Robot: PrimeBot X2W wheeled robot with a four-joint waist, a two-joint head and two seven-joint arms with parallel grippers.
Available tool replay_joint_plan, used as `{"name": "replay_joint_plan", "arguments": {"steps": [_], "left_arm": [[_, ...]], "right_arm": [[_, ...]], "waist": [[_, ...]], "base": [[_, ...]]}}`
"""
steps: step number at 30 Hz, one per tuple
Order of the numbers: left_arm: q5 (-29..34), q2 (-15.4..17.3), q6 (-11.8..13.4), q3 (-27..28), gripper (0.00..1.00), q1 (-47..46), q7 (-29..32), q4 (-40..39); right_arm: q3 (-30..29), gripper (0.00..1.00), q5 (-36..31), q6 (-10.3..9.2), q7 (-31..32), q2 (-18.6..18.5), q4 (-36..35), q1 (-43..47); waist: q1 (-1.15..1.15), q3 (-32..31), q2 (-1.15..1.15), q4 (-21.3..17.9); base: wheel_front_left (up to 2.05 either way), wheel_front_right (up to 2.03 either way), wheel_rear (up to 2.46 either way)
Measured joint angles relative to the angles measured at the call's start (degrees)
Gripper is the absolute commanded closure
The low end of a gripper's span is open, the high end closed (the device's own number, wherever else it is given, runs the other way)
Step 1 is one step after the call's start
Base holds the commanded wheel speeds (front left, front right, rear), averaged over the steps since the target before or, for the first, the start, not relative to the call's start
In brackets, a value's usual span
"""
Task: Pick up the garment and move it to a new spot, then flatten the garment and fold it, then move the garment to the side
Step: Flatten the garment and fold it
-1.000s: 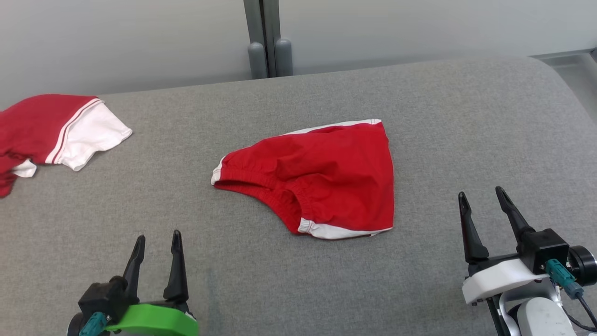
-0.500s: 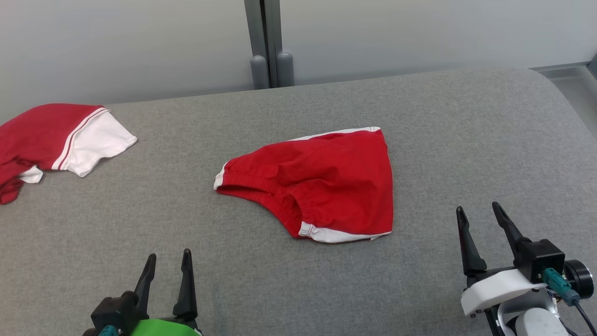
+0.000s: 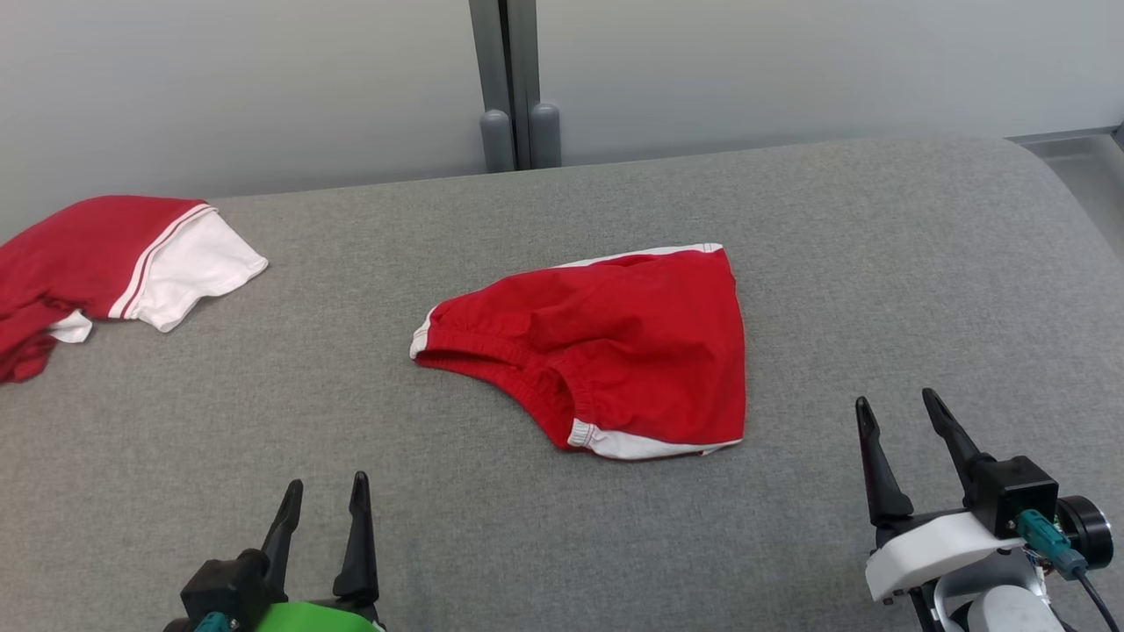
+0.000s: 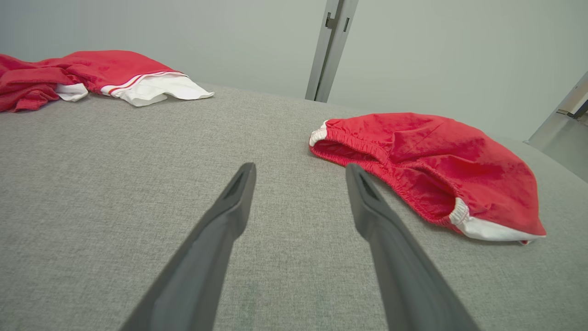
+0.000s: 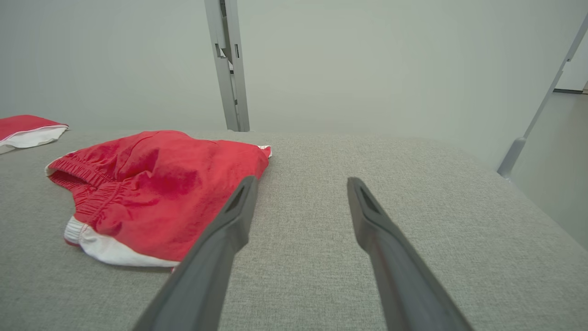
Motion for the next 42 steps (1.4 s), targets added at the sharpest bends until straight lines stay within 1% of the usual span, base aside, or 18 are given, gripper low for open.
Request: {"name": "replay_joint_plan", "arguments": {"steps": [4, 6, 8, 12, 17, 20, 27, 35, 36, 37, 38, 39, 42], "left_arm": [[0.12, 0.00, -0.01, -1.16, 0.00, -0.02, 0.00, -0.02], [0.49, 0.00, -0.01, -3.31, 0.00, -0.38, 0.00, 0.49], [0.70, 0.01, -0.07, -5.97, 0.00, -1.58, 0.00, 1.56], [0.57, 0.91, -0.08, -13.07, 0.00, -5.94, 0.00, 5.53], [-1.99, 1.96, -0.08, -21.52, 0.00, -13.29, 0.30, 12.55], [-3.76, 2.24, -0.09, -24.88, 0.00, -17.62, 0.48, 16.72], [-8.16, 2.59, -0.10, -30.34, 0.00, -24.79, 0.96, 24.52], [-12.40, 2.78, -0.10, -35.80, 0.00, -29.44, 0.83, 28.84], [-13.01, 2.77, -0.10, -36.60, 0.09, -29.93, 0.66, 29.13], [-13.44, 2.76, -0.10, -37.29, 0.52, -30.43, 0.60, 29.27], [-13.68, 2.76, -0.10, -37.72, 0.79, -30.86, 0.47, 29.21], [-13.92, 2.76, -0.10, -38.15, 1.00, -31.42, 0.42, 29.07], [-13.96, 3.08, -0.10, -38.77, 1.00, -32.96, 0.22, 27.86]], "right_arm": [[0.15, 0.00, 0.01, 0.00, 0.00, 0.00, 0.03, 0.01], [0.33, 0.00, 0.01, 0.00, 0.00, 0.00, 0.04, 0.01], [0.53, 0.00, 0.01, 0.00, 0.00, 0.01, 0.05, -0.02], [1.13, 0.00, 0.00, 0.00, 0.00, 0.00, 0.05, -0.17], [1.99, 0.00, -0.01, 0.00, 0.01, 0.00, 0.15, -1.20], [2.45, 0.00, -0.01, 0.00, 0.00, 0.00, 0.11, -1.85], [2.48, 0.00, 0.10, 0.00, 0.00, -0.02, -0.24, -3.79], [2.67, 0.00, 0.53, 0.00, 0.00, -0.01, -0.21, -4.86], [2.68, 0.00, 0.53, 0.00, 0.00, -0.01, -0.18, -4.89], [2.67, 0.00, 0.53, 0.00, 0.00, -0.01, -0.15, -4.95], [2.65, 0.00, 0.53, 0.00, 0.00, -0.01, -0.14, -5.00], [2.59, 0.00, 0.53, 0.00, 0.00, -0.01, -0.12, -5.06], [2.24, 0.00, 0.53, 0.00, 0.00, -0.01, -0.03, -5.14]], "waist": [[0.00, 0.06, 0.00, -0.01], [0.00, 0.25, 0.00, -0.08], [0.00, 0.47, 0.00, -0.23], [0.00, 1.06, 0.00, -0.90], [0.00, 2.11, 0.00, -2.49], [0.00, 3.11, 0.00, -3.77], [0.00, 6.42, 0.00, -6.56], [0.00, 9.75, 0.00, -9.22], [0.00, 10.01, 0.00, -9.54], [0.00, 10.20, 0.00, -9.82], [0.00, 10.33, 0.00, -10.03], [0.01, 10.45, 0.00, -10.24], [0.00, 10.41, 0.00, -10.46]], "base": [[0.00, 0.00, 0.00], [0.00, 0.00, 0.00], [0.00, 0.00, 0.00], [0.00, 0.00, 0.00], [0.00, 0.00, 0.00], [0.00, 0.00, 0.00], [0.00, 0.00, 0.00], [0.00, 0.00, 0.00], [0.00, 0.00, 0.00], [0.00, 0.00, 0.00], [0.00, 0.00, 0.00], [0.00, 0.00, 0.00], [0.00, 0.00, 0.00]]}}
